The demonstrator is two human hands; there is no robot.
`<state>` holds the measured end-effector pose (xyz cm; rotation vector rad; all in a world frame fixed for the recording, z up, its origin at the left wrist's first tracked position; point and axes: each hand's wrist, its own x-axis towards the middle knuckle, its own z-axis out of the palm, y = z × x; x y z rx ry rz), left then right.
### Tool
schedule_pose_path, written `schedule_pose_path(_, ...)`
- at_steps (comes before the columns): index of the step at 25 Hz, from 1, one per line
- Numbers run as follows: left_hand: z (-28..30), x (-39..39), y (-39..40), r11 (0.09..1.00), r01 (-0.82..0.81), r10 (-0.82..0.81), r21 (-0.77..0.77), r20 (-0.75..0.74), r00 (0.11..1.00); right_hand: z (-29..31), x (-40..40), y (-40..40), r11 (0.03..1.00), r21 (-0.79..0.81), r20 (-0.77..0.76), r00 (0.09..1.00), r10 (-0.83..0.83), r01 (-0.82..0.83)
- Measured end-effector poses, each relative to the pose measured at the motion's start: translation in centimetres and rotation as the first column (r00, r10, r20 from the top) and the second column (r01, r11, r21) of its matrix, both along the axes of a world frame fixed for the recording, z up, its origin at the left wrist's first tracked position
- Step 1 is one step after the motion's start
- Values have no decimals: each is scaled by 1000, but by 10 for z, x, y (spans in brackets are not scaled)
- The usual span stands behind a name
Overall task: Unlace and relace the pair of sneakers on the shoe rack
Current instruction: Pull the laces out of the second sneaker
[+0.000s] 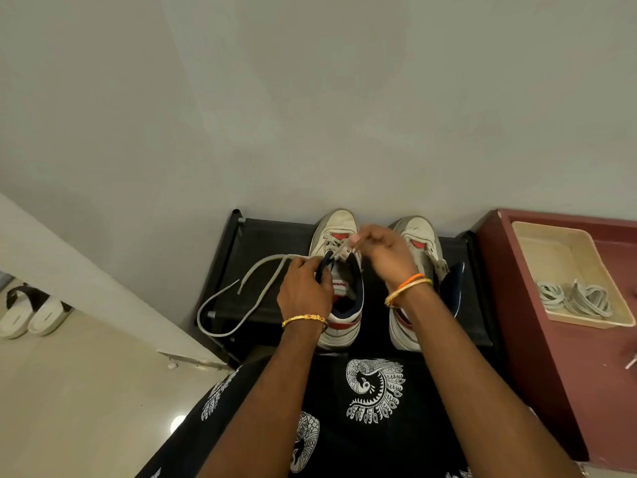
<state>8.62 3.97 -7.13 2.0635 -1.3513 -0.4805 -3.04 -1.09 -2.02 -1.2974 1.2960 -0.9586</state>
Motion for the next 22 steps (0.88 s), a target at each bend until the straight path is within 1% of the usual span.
schedule_pose_path(1, 0, -1, 0, 1000, -2, 2, 13, -5, 1000, 5, -6, -1, 995, 68, 131, 989, -74, 66)
schedule_pose_path(2, 1, -2, 0, 1000, -1, 1, 23, -11, 1000, 9, -12, -3, 980, 159, 240, 959, -153, 116)
schedule_pose_path(4, 2, -2, -1, 999, 4, -4, 33, -18, 1000, 6, -20, -6, 925, 356, 410, 868, -281, 132)
schedule_pose_path(5, 2, -2, -1, 999, 7, -7, 34, -20, 1000, 4, -21, -7, 903, 412, 446, 837, -316, 121)
schedule_pose_path(6, 2, -1, -1, 999, 11, -10, 32, -18, 1000, 3, -21, -8, 896, 428, 448, 834, -322, 117)
schedule_pose_path(7, 2, -1, 0, 1000, 13, -12, 27, -14, 1000, 1, -18, -8, 905, 406, 423, 852, -309, 127)
schedule_pose_path(8, 2, -1, 1, 1000, 13, -12, 23, -10, 1000, -1, -15, -8, 926, 350, 362, 891, -275, 143)
schedule_pose_path(9, 2, -1, 1, 1000, 10, -10, 18, -8, 1000, -4, -11, -9, 954, 263, 246, 946, -212, 146)
schedule_pose_path(10, 3, -1, 1, 1000, 8, -7, 15, -9, 1000, -8, -7, -9, 982, 150, 65, 990, -129, 118)
schedule_pose_path(11, 3, -2, 1, 1000, 5, -5, 14, -9, 1000, -13, -3, -10, 999, 37, -169, 985, -33, 39)
schedule_pose_path(12, 3, -2, 1, 1000, 5, -5, 16, -3, 1000, -20, 1, -9, 996, -39, -406, 912, 56, -79)
schedule_pose_path(13, 3, -3, 2, 1000, 6, -6, 18, 5, 1000, -26, 5, -8, 978, -71, -603, 789, 114, -195)
schedule_pose_path(14, 3, -4, 2, 1000, 7, -7, 18, 11, 1000, -31, 9, -5, 958, -61, -726, 672, 149, -279)
schedule_pose_path(15, 3, -4, 2, 1000, 6, -6, 15, 12, 1000, -34, 12, -3, 946, -48, -782, 602, 165, -321)
schedule_pose_path(16, 3, -4, 2, 1000, 3, -3, 12, 12, 1000, -37, 15, -1, 944, -51, -787, 596, 163, -326)
schedule_pose_path(17, 3, -4, 2, 1000, -3, 3, 11, 15, 1000, -37, 16, 0, 948, -67, -757, 635, 155, -310)
schedule_pose_path(18, 3, -4, 2, 1000, -8, 8, 15, 25, 1000, -34, 16, 1, 957, -93, -691, 710, 135, -273)
schedule_pose_path(19, 4, -5, 2, 1000, -16, 16, 19, 35, 999, -29, 14, 1, 971, -105, -582, 805, 116, -216)
schedule_pose_path(20, 4, -5, 2, 999, -25, 25, 19, 40, 999, -18, 11, 3, 984, -101, -440, 894, 90, -148)
schedule_pose_path(21, 4, -5, 2, 999, -34, 34, 13, 37, 999, -6, 7, 2, 994, -80, -282, 958, 53, -79)
schedule_pose_path(22, 5, -6, 2, 999, -42, 42, 7, 30, 999, 9, 3, 3, 997, -73, -130, 991, 13, -23)
